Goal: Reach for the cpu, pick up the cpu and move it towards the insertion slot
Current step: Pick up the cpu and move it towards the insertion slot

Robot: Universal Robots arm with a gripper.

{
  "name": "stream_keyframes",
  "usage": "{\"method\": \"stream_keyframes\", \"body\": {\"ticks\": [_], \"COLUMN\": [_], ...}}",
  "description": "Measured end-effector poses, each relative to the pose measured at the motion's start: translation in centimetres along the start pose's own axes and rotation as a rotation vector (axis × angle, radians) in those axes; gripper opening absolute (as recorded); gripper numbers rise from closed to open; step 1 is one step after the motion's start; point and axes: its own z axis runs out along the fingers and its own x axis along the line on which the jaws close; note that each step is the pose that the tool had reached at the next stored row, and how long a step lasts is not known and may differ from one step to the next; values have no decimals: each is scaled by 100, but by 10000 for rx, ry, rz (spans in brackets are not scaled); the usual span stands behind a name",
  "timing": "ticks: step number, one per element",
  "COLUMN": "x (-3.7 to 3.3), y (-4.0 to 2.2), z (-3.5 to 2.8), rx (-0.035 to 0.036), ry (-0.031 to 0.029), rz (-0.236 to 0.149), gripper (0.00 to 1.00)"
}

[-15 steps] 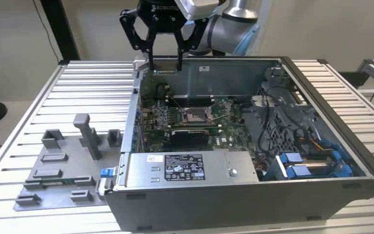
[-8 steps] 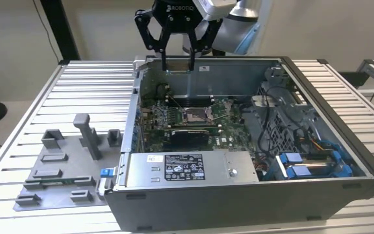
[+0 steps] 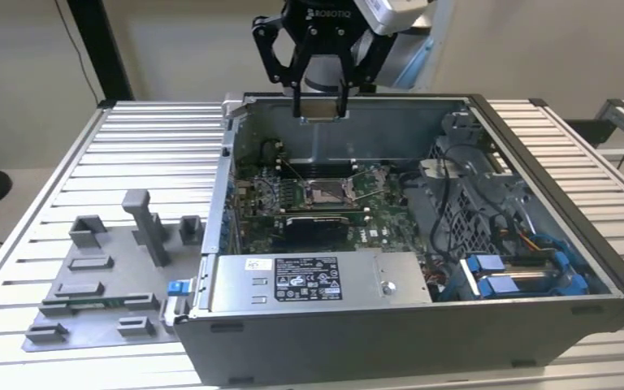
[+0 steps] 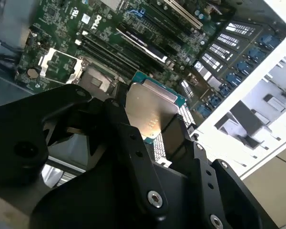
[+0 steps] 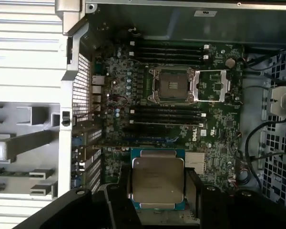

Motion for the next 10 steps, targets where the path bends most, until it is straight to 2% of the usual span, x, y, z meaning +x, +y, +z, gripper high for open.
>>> {"method": "stream_keyframes", "body": {"ticks": [10], "x": [-206], "y": [-4], "z": [1], "rx": [0], "ry": [0], "rz": [1], "gripper": [0]}}
